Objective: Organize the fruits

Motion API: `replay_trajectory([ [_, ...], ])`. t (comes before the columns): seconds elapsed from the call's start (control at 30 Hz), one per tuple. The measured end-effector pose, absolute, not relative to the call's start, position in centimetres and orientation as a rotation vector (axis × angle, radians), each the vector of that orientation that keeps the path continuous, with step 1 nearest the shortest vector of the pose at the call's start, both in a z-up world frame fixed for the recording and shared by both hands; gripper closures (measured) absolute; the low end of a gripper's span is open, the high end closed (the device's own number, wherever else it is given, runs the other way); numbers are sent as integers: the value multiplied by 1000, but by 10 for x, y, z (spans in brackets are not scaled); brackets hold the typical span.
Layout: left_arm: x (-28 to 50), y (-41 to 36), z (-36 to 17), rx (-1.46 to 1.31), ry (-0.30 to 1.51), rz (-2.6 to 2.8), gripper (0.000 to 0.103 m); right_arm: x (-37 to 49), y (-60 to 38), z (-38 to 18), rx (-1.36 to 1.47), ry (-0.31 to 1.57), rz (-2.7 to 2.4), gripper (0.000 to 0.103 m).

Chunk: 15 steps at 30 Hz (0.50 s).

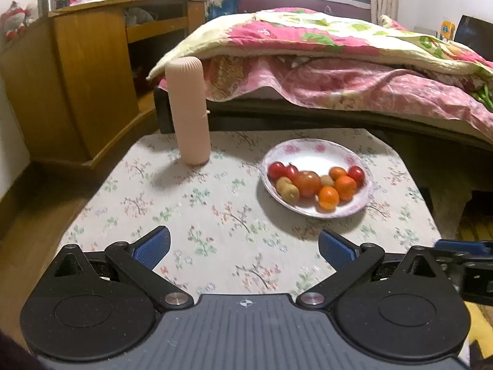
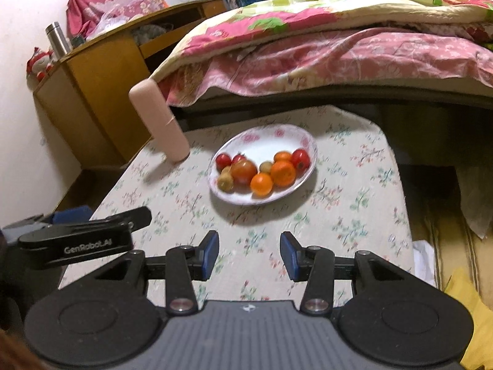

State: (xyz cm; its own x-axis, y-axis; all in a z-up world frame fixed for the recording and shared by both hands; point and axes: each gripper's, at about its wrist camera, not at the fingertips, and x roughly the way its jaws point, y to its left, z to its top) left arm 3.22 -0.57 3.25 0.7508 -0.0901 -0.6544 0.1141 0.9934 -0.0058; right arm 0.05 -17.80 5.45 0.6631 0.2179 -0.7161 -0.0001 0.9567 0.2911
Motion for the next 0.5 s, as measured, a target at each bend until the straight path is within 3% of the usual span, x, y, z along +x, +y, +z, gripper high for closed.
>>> replay_trajectory([
  [0.5, -1, -13, 31, 55, 719, -131, 0, -22, -170, 50, 287, 860, 118, 59],
])
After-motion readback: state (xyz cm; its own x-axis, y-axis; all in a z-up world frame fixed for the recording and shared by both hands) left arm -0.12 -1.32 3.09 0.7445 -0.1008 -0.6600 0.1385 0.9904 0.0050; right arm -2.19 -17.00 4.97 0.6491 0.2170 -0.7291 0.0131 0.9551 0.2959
